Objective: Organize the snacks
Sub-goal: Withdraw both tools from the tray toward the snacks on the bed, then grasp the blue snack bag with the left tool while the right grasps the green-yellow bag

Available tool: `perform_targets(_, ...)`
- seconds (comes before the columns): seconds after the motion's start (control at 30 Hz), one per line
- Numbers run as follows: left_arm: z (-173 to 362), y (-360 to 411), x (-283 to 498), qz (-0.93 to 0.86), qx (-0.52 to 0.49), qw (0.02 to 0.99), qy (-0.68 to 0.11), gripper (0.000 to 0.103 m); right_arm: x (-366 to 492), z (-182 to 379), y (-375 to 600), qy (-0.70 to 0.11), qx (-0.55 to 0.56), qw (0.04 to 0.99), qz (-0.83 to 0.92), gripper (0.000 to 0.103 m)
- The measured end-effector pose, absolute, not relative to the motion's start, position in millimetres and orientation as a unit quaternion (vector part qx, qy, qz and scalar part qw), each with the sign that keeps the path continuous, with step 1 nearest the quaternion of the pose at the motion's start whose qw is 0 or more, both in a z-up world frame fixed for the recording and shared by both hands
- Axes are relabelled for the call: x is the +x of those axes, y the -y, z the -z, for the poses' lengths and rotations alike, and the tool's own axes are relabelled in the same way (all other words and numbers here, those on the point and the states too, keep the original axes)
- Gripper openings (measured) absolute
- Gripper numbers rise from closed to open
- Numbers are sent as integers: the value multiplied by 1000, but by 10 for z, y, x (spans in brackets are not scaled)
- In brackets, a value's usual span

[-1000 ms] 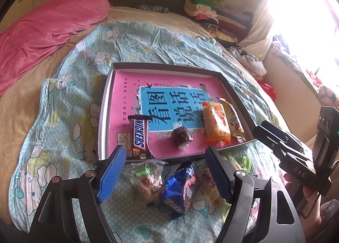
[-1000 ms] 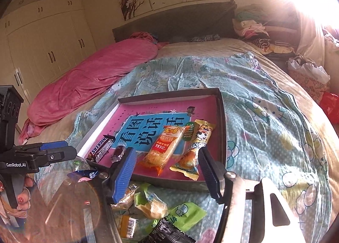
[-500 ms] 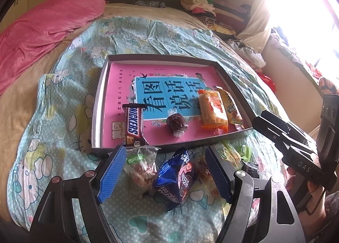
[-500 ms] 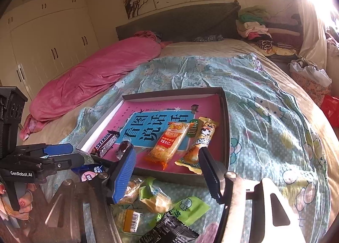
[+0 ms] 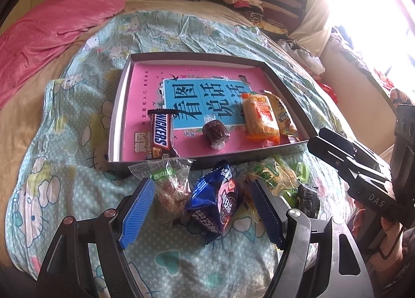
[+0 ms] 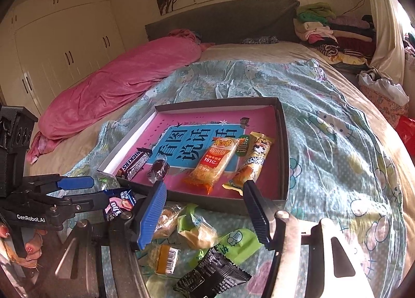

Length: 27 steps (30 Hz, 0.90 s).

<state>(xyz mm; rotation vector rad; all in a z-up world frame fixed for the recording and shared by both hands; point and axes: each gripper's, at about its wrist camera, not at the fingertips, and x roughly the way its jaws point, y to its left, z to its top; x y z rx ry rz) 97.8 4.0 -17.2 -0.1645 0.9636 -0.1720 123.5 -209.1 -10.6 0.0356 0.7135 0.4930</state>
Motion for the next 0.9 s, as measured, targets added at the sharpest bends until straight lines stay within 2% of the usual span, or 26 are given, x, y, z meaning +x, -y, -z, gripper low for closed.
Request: perform_targets(0.9, 385, -4, 816, 98, -93, 855, -500, 78, 1165, 201, 2077, -380, 1, 896, -231, 61)
